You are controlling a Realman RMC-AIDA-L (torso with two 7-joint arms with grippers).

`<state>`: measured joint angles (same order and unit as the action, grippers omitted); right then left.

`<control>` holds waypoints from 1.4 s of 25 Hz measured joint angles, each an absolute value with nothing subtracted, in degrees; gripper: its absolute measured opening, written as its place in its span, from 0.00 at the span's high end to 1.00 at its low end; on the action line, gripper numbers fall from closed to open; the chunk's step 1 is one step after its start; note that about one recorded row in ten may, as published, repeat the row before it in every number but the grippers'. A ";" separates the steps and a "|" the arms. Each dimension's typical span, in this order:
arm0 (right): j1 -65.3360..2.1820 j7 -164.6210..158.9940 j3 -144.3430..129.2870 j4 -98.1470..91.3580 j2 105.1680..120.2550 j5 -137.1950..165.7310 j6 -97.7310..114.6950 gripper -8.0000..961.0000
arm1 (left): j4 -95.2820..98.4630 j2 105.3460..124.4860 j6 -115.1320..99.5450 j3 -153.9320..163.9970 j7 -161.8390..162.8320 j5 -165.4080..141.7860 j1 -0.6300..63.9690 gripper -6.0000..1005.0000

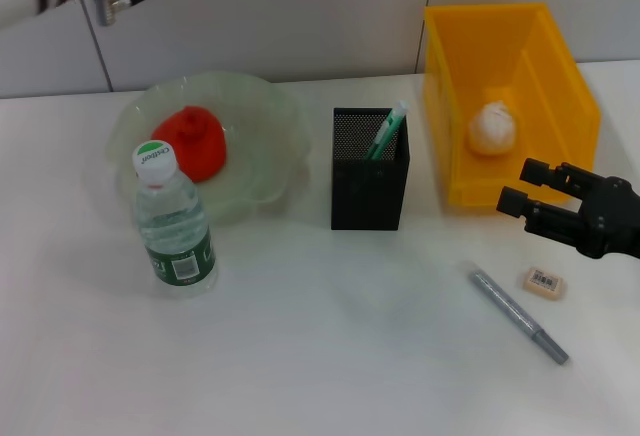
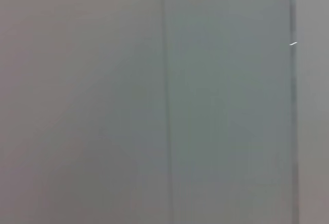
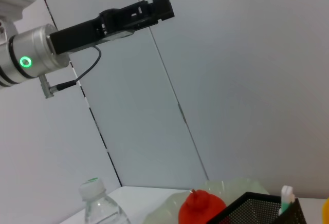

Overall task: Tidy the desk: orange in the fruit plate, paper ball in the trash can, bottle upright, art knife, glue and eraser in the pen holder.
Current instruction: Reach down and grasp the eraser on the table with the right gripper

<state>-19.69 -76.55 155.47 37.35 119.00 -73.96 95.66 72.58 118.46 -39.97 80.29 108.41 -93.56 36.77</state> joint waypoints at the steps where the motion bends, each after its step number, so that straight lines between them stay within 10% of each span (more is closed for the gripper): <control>1: -19.69 -76.51 155.47 37.36 118.98 -73.93 95.94 0.23 | 72.58 118.46 -39.97 80.29 108.41 -93.56 36.77 0.22; 35: -22.17 -107.30 135.98 75.85 118.98 -57.41 94.67 0.24 | 72.69 118.52 -81.09 71.47 95.36 -86.23 16.46 0.22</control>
